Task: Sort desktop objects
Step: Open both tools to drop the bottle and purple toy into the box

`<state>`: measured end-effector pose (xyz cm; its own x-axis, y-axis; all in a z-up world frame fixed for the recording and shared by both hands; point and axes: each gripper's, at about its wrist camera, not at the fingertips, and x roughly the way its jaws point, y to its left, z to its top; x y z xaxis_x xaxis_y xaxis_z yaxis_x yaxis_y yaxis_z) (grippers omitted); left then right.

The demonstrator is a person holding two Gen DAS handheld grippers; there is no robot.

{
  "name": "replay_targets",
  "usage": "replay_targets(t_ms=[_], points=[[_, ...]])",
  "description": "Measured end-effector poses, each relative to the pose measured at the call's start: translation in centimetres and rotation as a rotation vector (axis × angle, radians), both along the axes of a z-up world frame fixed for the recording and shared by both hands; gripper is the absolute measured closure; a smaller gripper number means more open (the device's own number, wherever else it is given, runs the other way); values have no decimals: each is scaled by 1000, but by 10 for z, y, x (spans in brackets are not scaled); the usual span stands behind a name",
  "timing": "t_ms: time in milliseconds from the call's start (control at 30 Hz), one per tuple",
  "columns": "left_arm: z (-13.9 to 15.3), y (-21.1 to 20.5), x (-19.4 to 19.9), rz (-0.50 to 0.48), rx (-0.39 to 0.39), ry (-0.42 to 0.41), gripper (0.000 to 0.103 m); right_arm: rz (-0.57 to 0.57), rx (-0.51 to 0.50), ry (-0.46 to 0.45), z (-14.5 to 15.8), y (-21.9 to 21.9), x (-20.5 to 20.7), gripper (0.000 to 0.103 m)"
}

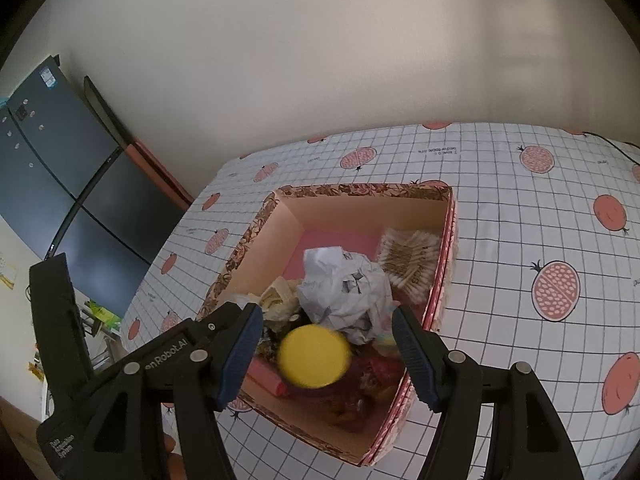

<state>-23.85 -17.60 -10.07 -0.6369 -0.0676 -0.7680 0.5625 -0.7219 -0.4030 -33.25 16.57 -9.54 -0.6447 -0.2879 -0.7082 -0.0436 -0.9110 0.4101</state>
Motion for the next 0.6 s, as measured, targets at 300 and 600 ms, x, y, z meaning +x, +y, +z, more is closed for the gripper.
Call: replay_targets(t_ms=[300, 600], points=[[2, 2, -2, 2, -15, -6, 62, -39, 22, -2, 1, 11, 1, 32], [4, 3, -1, 8, -33, -15, 54, -106, 43, -22, -2, 26, 0, 25]])
